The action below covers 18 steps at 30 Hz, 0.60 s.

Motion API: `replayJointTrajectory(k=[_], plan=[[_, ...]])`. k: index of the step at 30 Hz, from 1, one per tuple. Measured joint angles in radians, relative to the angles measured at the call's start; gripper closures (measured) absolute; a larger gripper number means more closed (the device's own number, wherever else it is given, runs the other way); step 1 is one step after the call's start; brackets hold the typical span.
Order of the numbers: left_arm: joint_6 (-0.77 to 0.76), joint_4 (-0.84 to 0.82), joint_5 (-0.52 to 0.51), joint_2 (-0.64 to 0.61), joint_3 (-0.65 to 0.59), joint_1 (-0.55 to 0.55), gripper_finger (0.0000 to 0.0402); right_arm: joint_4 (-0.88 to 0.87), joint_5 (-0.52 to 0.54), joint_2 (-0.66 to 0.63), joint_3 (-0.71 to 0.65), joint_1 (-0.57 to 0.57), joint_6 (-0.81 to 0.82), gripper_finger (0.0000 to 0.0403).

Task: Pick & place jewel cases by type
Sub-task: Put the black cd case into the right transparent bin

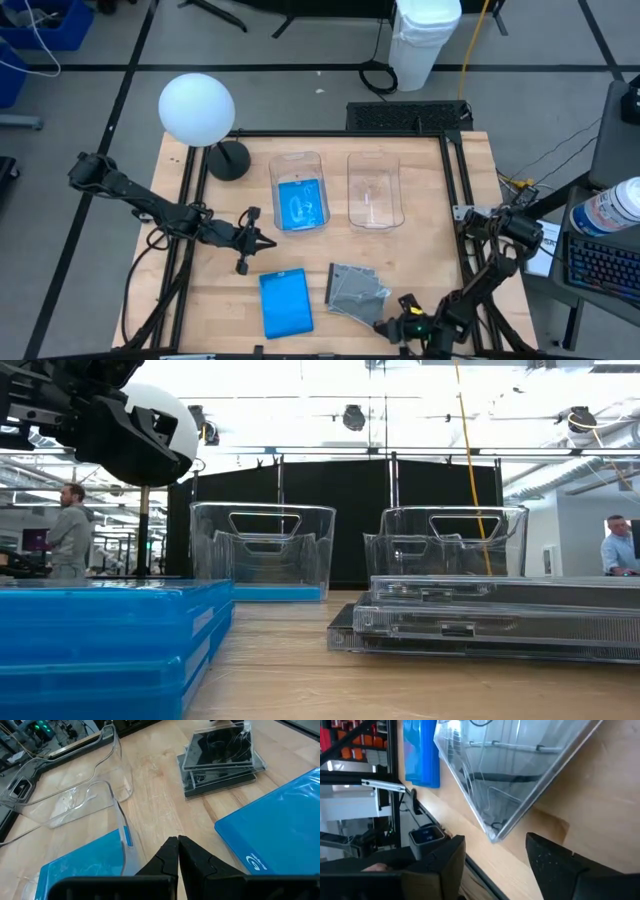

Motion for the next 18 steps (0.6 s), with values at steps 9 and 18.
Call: replayJointTrajectory(k=[9,18], plan=[[-0.001,-0.003,0.000,0.000,0.000,0.000,0.0380,-0.050,-0.024,0.002,-0.002,-0.020,0.007,0.0214],[-0.002,-0.004,0.000,0.000,0.000,0.000,0.0380,-0.112,-0.024,0.006,-0.002,-0.051,-0.014,0.0240]])
